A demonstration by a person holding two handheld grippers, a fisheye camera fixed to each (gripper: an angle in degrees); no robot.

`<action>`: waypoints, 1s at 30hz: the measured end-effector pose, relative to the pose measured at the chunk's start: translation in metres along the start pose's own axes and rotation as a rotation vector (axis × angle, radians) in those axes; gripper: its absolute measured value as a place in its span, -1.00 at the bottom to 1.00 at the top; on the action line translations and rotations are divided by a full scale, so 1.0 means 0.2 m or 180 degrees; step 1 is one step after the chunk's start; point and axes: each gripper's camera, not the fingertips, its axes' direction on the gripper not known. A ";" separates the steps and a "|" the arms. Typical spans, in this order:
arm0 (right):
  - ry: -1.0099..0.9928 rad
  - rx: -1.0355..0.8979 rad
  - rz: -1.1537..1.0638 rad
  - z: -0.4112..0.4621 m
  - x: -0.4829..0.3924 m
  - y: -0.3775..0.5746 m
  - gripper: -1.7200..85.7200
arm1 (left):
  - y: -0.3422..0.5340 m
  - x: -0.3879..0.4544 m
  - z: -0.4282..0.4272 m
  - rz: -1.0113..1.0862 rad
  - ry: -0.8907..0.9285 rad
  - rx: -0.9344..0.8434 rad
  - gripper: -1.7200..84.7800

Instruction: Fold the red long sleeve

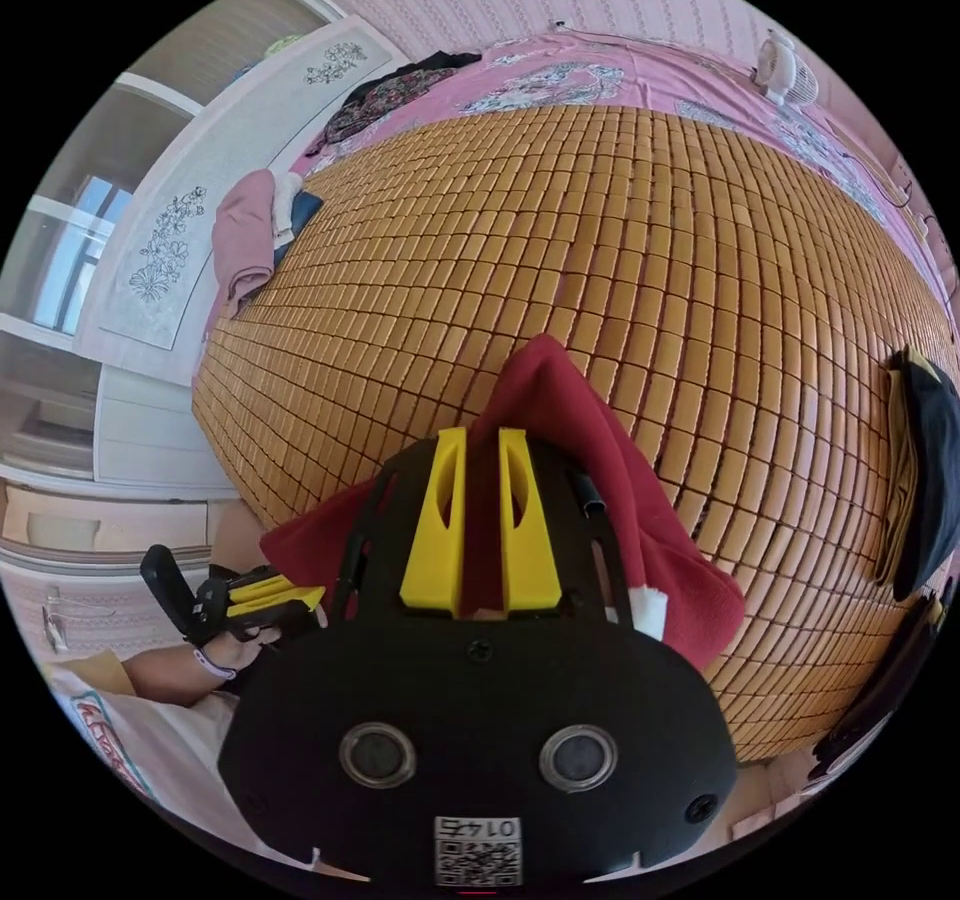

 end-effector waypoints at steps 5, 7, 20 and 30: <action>0.0106 -0.0023 -0.0231 -0.01 -0.07 -0.03 -0.83 | -0.05 -0.06 0.05 -0.0320 0.0149 -0.0106 -0.86; -0.0062 0.0111 -0.0519 -0.12 -0.11 -0.02 -0.82 | -0.07 -0.08 0.01 -0.0481 0.0277 -0.0127 -0.83; 0.0135 0.0002 -0.0762 -0.21 0.16 -0.10 -0.59 | -0.04 0.01 -0.23 -0.0813 0.0285 0.0191 -0.63; -0.0706 -0.0997 -0.0640 -0.03 0.31 -0.24 -0.76 | -0.10 0.05 -0.11 -0.0754 -0.0121 -0.0057 -0.75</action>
